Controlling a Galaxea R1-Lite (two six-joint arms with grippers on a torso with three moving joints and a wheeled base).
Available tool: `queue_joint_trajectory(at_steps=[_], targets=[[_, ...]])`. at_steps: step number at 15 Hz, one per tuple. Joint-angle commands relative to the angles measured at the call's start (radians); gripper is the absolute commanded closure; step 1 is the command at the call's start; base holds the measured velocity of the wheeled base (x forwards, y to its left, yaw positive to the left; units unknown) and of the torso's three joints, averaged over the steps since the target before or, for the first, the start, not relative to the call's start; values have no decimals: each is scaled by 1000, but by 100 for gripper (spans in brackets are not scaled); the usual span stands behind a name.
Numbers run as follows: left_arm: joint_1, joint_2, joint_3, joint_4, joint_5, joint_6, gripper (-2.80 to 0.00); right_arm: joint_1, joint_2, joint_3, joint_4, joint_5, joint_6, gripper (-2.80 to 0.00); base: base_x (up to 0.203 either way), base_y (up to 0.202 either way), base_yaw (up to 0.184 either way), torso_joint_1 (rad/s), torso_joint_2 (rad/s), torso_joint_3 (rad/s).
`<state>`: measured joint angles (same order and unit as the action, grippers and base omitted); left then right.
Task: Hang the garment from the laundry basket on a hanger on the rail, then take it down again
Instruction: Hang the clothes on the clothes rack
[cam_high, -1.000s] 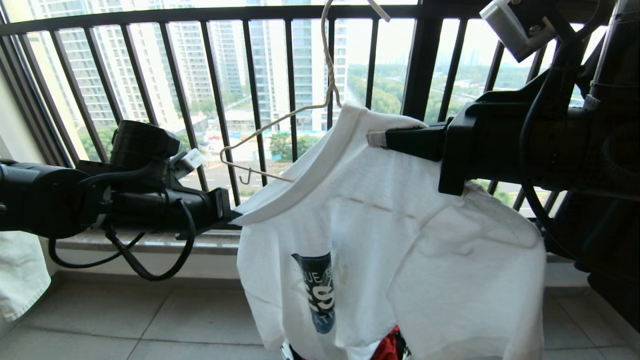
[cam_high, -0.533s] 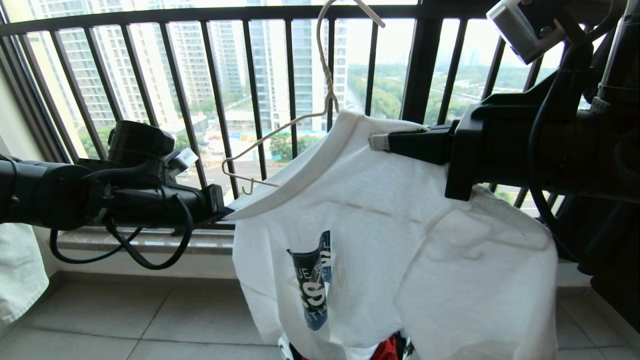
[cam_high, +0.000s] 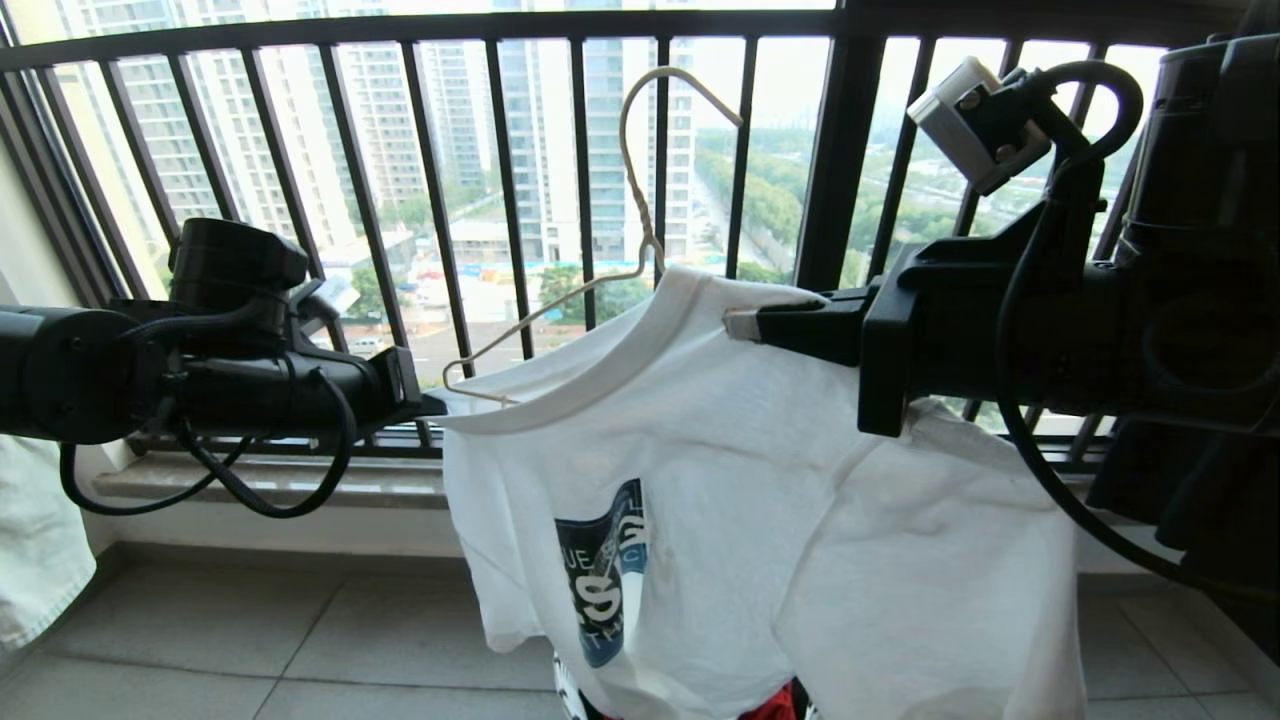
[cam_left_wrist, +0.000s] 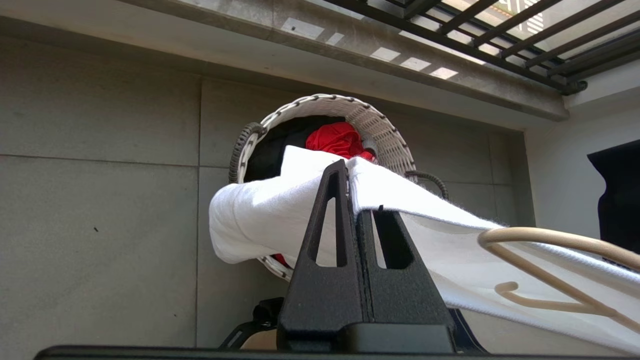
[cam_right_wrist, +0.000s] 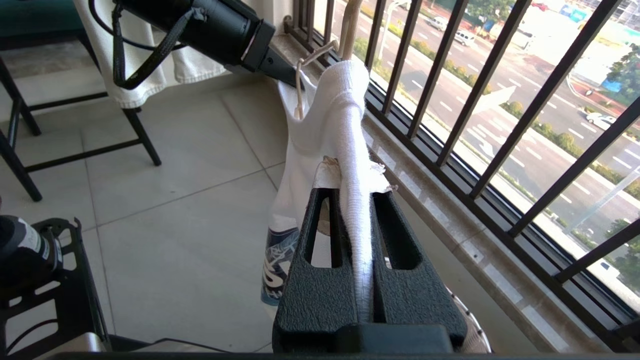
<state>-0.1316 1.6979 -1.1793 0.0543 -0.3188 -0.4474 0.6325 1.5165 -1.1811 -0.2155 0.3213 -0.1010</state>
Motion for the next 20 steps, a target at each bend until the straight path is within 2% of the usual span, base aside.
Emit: queue_joint_trajectory(at_steps=[1, 8, 11, 13, 16, 18, 20], targets=[[10, -17, -3, -1, -3, -2, 0, -5, 42, 3, -1, 2, -9, 0, 0, 0, 0, 0, 0, 0], [10, -77, -2, 3, -6, 7, 0, -4, 93, 16, -1, 20, -54, 0, 0, 0, 0, 0, 0, 0], [-45, -136, -19, 51, -8, 7, 0, -4, 109, 14, -10, 59, -52, 0, 0, 0, 0, 0, 0, 0], [-67, -138, -111, 125, -7, 9, 0, -4, 132, 13, -31, 61, -51, 0, 0, 0, 0, 0, 0, 0], [-108, -134, -328, 351, -1, 15, 0, -12, 170, -3, -100, 53, -19, 0, 0, 0, 0, 0, 0, 0], [-144, -120, -426, 426, 7, 16, 0, -17, 172, -5, -146, 35, 5, 0, 0, 0, 0, 0, 0, 0], [-187, -91, -510, 493, 52, 16, 0, -28, 171, -3, -160, 32, 7, 0, 0, 0, 0, 0, 0, 0]])
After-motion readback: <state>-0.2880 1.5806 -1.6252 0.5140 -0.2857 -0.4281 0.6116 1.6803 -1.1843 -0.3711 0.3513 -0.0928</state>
